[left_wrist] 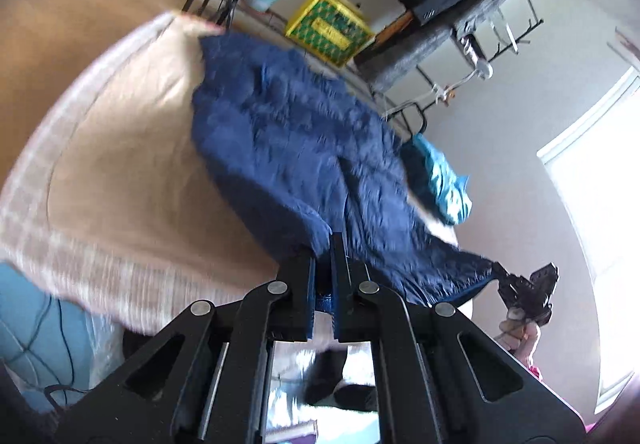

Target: Fold large clothes

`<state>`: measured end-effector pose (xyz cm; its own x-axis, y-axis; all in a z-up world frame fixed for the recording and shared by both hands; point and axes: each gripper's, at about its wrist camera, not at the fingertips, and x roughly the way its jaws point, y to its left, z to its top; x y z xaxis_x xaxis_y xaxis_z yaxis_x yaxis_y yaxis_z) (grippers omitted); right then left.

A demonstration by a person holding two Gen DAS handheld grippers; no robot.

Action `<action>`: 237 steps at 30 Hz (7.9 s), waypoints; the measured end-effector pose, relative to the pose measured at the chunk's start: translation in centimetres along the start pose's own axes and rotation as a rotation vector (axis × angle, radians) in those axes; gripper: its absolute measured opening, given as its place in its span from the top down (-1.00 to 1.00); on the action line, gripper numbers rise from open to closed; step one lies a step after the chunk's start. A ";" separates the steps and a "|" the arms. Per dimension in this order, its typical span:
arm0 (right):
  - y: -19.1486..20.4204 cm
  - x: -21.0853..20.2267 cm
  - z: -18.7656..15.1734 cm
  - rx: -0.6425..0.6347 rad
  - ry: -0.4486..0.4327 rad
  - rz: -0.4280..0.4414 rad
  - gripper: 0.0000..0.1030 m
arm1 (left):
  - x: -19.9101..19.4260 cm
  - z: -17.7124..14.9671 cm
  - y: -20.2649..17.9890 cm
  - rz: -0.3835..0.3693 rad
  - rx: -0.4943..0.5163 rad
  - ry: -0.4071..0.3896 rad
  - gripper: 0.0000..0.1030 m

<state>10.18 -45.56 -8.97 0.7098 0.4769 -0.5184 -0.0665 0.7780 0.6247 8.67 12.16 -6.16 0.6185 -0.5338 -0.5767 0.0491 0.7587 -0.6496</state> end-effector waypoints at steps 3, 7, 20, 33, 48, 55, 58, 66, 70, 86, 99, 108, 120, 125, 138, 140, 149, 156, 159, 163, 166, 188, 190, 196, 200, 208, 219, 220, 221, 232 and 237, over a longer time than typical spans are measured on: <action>1.5 0.3 2.4 -0.022 -0.038 0.008 0.97 | 0.0 3.0 -0.9 -0.009 0.003 -0.035 0.93; 3.9 1.3 5.9 -0.085 -0.078 -0.013 0.97 | 0.7 7.0 -2.2 0.011 0.042 -0.076 0.94; 8.6 9.2 17.5 -0.170 -0.138 -0.118 0.97 | 8.0 21.2 -4.3 0.096 0.114 -0.190 0.94; 6.7 27.1 28.0 -0.241 -0.097 -0.296 0.97 | 24.1 32.4 1.6 0.240 0.078 -0.166 0.94; -0.8 44.5 29.1 -0.319 0.071 -0.497 0.97 | 39.8 34.6 11.1 0.340 0.022 -0.009 0.93; -1.8 44.2 29.6 -0.342 0.094 -0.450 0.06 | 38.8 36.0 10.8 0.225 0.040 0.059 0.50; -2.5 42.7 30.1 -0.343 0.079 -0.425 -0.08 | 36.9 36.5 9.8 0.239 0.136 0.043 0.35; -4.8 43.0 29.3 -0.324 0.141 -0.411 -0.25 | 39.9 34.1 8.5 0.402 0.416 0.131 0.23; -4.2 44.9 27.7 -0.404 0.182 -0.448 0.28 | 43.3 33.0 8.5 0.451 0.460 0.162 0.65; -4.1 46.3 28.0 -0.539 0.160 -0.700 1.00 | 41.1 35.1 9.4 0.589 0.404 -0.013 1.00; 5.3 41.5 23.7 -0.588 0.143 -0.249 0.57 | 41.4 25.2 -2.6 0.458 0.723 0.077 1.00; 5.9 47.0 19.9 -0.645 0.247 -0.238 0.57 | 46.3 23.5 -1.5 0.507 0.773 0.137 1.00; 1.9 49.0 20.9 -0.573 0.251 -0.361 0.59 | 48.9 26.5 2.0 0.598 0.710 0.121 1.00; 2.5 45.1 21.3 -0.519 0.188 -0.335 0.55 | 46.2 26.8 -0.2 0.515 0.655 0.105 1.00; -0.5 26.7 14.5 -0.172 0.079 -0.299 -0.13 | 52.8 20.4 -6.7 0.453 0.787 0.207 1.00; -2.0 26.0 12.9 -0.127 0.095 -0.330 -0.18 | 53.0 20.0 -6.7 0.467 0.810 0.170 1.00; -6.6 26.5 10.9 0.067 0.096 -0.302 -0.48 | 45.2 18.5 -9.8 0.316 0.715 0.136 1.00; -8.1 29.0 11.3 0.193 0.037 -0.261 -0.50 | 46.3 12.6 -10.0 0.321 0.756 0.199 1.00; -7.2 29.9 11.6 0.180 0.030 -0.262 -0.11 | 47.2 11.8 -9.5 0.345 0.792 0.152 1.00; -4.4 29.4 12.8 0.077 0.029 -0.319 0.72 | 45.3 12.7 -9.6 0.323 0.712 0.179 1.00; -1.7 27.8 13.8 0.004 -0.010 -0.326 0.79 | 41.5 13.2 -9.1 0.323 0.684 0.139 1.00; 21.8 31.1 12.6 -0.539 -0.053 -0.301 0.88 | 15.6 19.5 5.1 0.395 0.281 -0.159 1.00; 23.7 32.3 11.7 -0.562 -0.044 -0.267 0.88 | 14.2 19.5 6.1 0.403 0.263 -0.172 1.00; 29.9 37.5 7.7 -0.640 0.006 -0.163 0.88 | 11.1 19.3 8.4 0.430 0.231 -0.197 1.00; 33.3 41.3 4.6 -0.685 0.057 -0.090 0.89 | 9.4 19.2 10.3 0.445 0.200 -0.212 1.00; 36.0 52.0 -4.9 -0.742 0.278 -0.029 0.90 | 7.9 19.4 14.0 0.484 0.147 -0.215 1.00; 34.6 56.1 -9.7 -0.801 0.413 0.002 0.82 | 9.2 20.3 15.0 0.474 0.139 -0.211 1.00; 34.6 55.8 -9.7 -0.792 0.425 0.041 0.73 | 9.3 20.5 14.9 0.470 0.141 -0.211 1.00; 34.7 55.4 -9.5 -0.781 0.441 0.085 0.64 | 9.5 20.6 14.7 0.462 0.141 -0.209 1.00; 30.7 44.7 0.6 -0.780 0.317 0.160 0.23 | 15.6 22.3 9.3 0.365 0.235 -0.140 1.00; 24.3 44.6 7.1 -0.650 0.234 -0.001 0.30 | 21.9 22.3 6.5 0.343 0.302 -0.053 1.00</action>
<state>45.20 -8.32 -12.79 0.5449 0.4952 -0.6766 -0.5246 0.8309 0.1856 40.09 13.72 -11.96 0.6779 -0.2186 -0.7019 0.0561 0.9674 -0.2471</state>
